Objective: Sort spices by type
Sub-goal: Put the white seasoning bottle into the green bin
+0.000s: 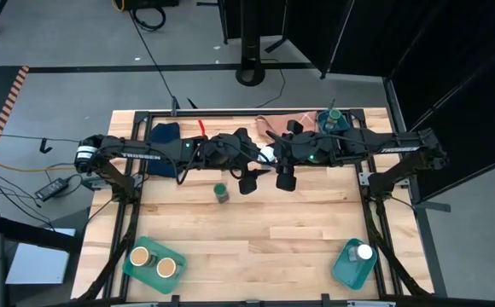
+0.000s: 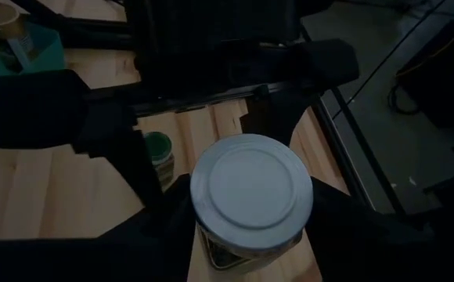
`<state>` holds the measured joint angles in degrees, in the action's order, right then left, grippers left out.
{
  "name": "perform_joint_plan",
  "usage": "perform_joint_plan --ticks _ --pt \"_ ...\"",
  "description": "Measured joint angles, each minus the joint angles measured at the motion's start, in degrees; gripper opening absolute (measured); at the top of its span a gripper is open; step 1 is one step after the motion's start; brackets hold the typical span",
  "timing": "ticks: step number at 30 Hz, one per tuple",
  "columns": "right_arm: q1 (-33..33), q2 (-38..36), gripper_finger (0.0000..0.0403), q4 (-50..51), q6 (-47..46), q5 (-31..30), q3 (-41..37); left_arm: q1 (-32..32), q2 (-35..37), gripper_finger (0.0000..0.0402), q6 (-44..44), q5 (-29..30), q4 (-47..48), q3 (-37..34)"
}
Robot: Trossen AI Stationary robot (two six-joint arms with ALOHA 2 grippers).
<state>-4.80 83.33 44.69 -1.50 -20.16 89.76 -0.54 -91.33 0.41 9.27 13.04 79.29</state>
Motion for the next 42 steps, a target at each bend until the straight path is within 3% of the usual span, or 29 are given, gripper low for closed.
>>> perform_joint_plan --ticks 9,18,26,34,42 --pt "0.02 0.00 0.0206 -0.07 0.17 -1.11 0.00 0.08 0.00 0.0338 1.31 0.20 5.76 0.00" --pt "-1.05 -1.37 0.0206 3.53 -1.25 -3.89 0.00 0.76 0.00 0.0340 1.74 0.02 9.26 0.00" --pt "-4.38 -8.44 0.0206 10.56 -9.33 -8.78 0.00 0.76 0.00 0.0340 1.52 -1.23 9.21 0.00" --pt "-11.40 -16.85 0.0206 24.85 -24.66 -20.03 0.02 0.72 0.00 0.0340 1.31 -1.31 9.15 0.00" --pt "-22.30 -18.90 0.0206 38.88 -45.57 -22.42 0.02 0.72 -0.02 0.0339 1.64 -1.31 9.15 0.00"
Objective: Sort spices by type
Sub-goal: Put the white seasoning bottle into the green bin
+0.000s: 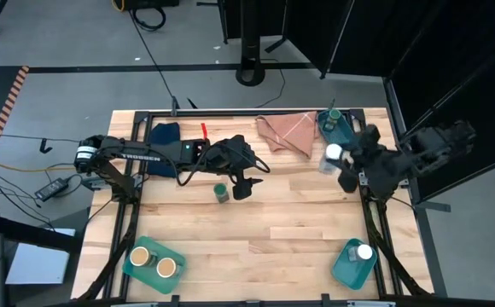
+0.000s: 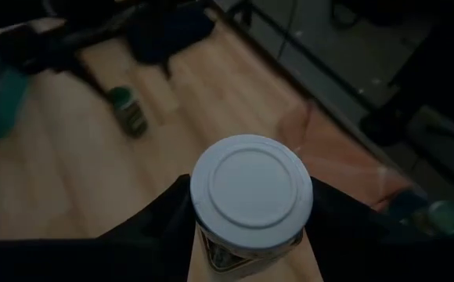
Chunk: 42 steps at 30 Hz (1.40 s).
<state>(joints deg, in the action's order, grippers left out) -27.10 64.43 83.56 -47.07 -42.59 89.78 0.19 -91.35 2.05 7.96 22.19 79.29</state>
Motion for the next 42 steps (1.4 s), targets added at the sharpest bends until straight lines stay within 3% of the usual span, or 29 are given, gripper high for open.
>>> perform_joint_plan --ticks 12,24,34,42 --pt "-21.74 5.08 0.0206 3.50 -33.16 -1.73 -7.95 -0.02 0.00 0.0339 0.11 -0.01 -0.02 0.00" --pt "-37.27 15.52 0.0206 3.56 -61.65 2.05 -11.15 -0.02 0.00 0.0339 0.17 0.54 -0.02 0.00" --pt "-42.58 24.67 0.0206 2.91 -74.05 9.09 -11.15 -0.02 -0.02 0.0339 1.24 1.87 -2.15 -0.02" --pt "-44.53 27.75 0.0206 0.26 -76.41 12.51 -10.79 -0.07 -0.04 0.0339 1.24 2.96 -2.14 -0.02"
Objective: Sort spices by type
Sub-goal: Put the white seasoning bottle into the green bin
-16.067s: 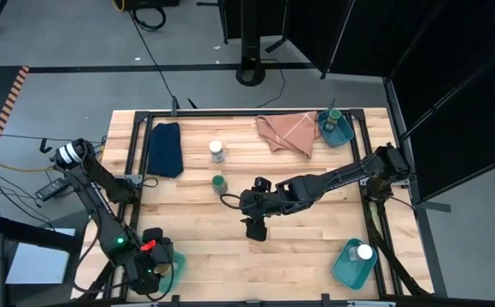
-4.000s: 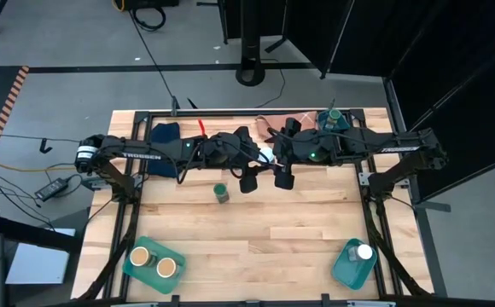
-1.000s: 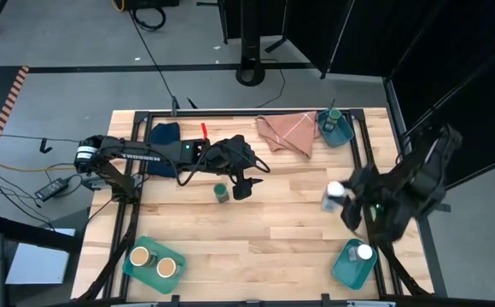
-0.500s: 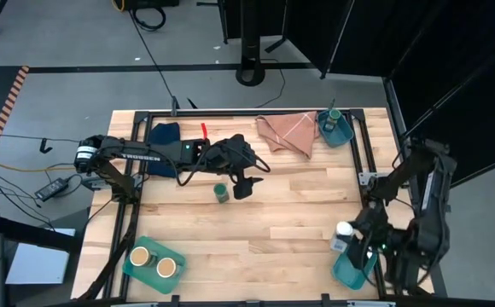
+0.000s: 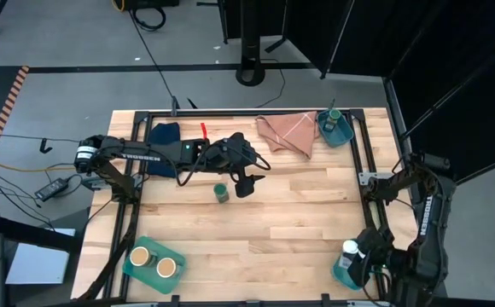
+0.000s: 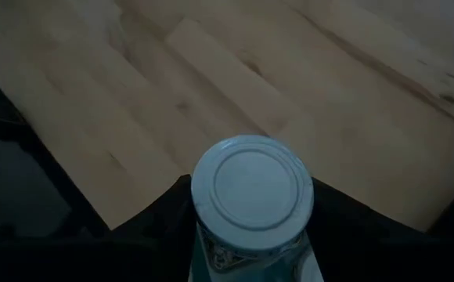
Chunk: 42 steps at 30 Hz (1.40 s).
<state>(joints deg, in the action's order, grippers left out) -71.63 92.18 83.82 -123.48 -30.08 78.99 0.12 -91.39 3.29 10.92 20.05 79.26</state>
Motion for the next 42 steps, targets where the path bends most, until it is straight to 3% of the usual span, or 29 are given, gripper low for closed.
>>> perform_joint_plan --ticks 14,42 --pt "-0.05 5.66 0.0206 -0.27 -0.02 3.01 0.40 -0.01 0.00 0.0339 0.00 1.45 -0.01 0.00" --pt "-0.05 13.60 0.0206 -1.78 0.00 3.31 0.45 -0.01 0.00 0.0339 -0.02 3.03 -0.02 0.00"
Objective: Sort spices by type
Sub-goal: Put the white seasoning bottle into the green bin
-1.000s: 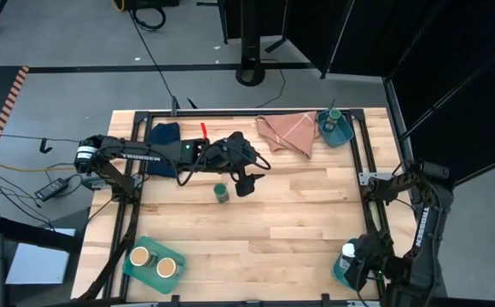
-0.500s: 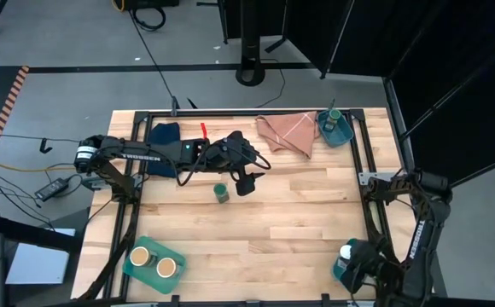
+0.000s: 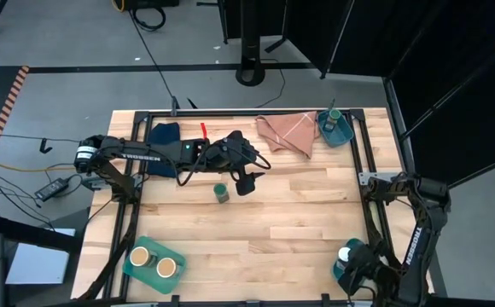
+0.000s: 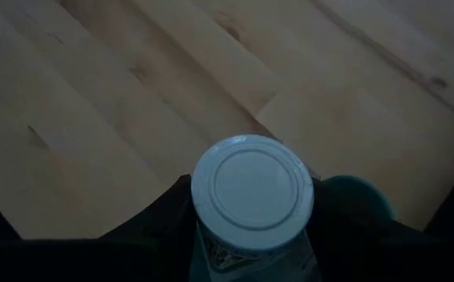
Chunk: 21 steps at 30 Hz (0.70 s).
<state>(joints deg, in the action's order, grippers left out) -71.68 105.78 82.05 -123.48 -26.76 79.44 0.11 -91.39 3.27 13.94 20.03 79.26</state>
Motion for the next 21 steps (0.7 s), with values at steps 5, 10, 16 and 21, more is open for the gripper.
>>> perform_joint_plan --ticks 5,10,16,21 --pt "0.00 0.12 0.0206 -0.65 0.24 -0.21 0.00 -0.01 0.00 0.0339 0.00 1.15 0.00 0.00" --pt "0.00 0.12 0.0206 -0.82 0.44 -0.20 0.00 -0.12 0.00 0.0339 0.00 1.21 -0.13 0.00" --pt "0.00 0.08 0.0262 -1.29 0.59 -0.22 0.00 -0.12 0.00 0.0339 0.00 1.21 -0.12 0.00" --pt "0.00 0.06 0.0285 -1.29 0.61 -0.20 0.00 -0.12 0.00 0.0339 -0.11 1.20 -0.12 0.00"
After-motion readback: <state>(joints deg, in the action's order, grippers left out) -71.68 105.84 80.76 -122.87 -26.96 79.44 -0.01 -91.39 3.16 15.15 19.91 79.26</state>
